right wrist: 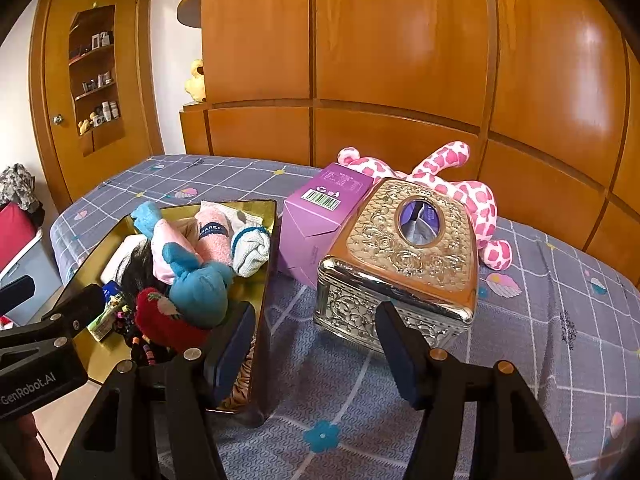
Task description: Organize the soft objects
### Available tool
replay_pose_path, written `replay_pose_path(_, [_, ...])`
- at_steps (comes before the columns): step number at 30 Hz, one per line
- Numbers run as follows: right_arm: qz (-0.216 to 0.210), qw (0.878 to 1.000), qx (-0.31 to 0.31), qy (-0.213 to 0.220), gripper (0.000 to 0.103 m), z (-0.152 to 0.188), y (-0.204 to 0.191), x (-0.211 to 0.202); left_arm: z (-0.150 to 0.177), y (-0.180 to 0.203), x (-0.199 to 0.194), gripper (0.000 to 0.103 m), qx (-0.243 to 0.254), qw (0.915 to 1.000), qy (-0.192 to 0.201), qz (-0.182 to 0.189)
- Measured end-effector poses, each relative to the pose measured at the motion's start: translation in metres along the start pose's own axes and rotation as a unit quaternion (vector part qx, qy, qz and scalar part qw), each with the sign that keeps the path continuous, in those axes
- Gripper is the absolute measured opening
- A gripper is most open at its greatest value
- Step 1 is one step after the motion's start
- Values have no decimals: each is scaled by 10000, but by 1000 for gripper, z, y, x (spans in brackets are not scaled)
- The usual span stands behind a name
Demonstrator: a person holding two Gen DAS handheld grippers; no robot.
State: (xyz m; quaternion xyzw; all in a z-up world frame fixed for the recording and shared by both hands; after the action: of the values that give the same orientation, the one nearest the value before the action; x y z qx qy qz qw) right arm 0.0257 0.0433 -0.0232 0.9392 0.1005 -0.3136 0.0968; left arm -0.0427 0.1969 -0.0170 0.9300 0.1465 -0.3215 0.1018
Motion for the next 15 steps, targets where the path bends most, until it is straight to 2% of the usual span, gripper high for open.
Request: replay_pose_path(15, [-9,10000,-6,-7,63,0,-1,0,0,0,1,103,15,10000,-19,-5])
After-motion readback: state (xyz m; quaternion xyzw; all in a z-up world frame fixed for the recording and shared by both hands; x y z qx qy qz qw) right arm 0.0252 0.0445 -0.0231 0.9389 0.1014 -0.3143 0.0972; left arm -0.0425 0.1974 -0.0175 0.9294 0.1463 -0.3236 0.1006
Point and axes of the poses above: each gripper's, at about its wrist camera, not at the fingertips, and x roughly the way its jaws point, y to its right, z to its underside, the point moved 2 cm from there along x, roughly the way its jaws point, and after that the axes turned 11 degrees about z, right-handed, at the moved point
